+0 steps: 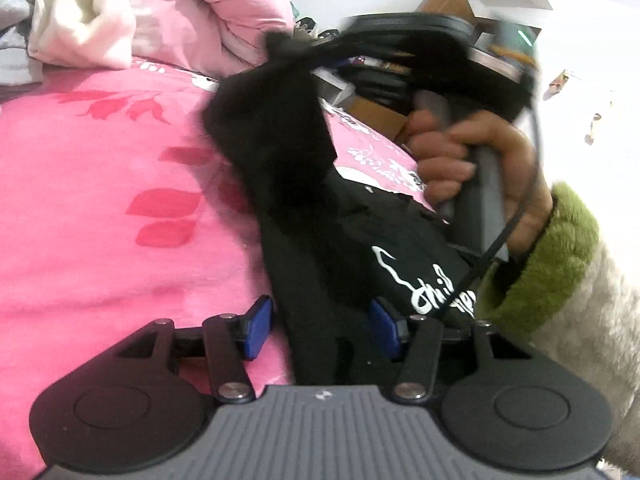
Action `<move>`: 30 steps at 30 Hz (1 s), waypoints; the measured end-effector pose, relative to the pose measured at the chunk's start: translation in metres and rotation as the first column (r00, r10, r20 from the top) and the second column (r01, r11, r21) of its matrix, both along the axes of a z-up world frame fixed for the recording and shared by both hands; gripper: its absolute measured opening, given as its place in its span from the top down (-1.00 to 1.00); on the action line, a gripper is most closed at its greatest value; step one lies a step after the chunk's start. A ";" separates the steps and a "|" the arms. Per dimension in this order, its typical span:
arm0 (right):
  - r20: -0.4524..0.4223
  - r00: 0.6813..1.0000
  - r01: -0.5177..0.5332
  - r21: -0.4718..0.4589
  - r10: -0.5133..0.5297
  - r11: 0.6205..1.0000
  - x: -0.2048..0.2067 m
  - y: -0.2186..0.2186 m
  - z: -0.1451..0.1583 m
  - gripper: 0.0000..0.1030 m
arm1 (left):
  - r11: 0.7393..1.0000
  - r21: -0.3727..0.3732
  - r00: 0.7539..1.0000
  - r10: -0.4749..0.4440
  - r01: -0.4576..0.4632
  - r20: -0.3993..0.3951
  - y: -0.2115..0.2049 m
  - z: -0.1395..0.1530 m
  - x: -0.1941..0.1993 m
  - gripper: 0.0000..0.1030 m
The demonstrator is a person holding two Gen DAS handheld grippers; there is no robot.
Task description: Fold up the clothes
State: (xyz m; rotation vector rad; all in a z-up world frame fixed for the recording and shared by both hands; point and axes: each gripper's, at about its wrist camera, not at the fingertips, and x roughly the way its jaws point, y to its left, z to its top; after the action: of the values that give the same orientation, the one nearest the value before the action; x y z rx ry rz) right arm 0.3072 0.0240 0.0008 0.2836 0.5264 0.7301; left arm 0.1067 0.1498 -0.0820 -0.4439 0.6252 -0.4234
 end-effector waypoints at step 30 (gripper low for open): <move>-0.214 0.976 0.052 0.088 -0.032 0.995 0.039 -0.018 -0.059 0.08 | 0.987 -0.154 0.997 0.023 -0.033 -0.067 0.021 -0.008 0.010 0.07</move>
State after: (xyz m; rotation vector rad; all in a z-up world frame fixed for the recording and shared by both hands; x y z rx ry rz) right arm 0.3467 0.0059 -0.0585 0.4620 0.6881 0.6876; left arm 0.1166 0.1709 -0.0896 -0.6165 0.6511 -0.4339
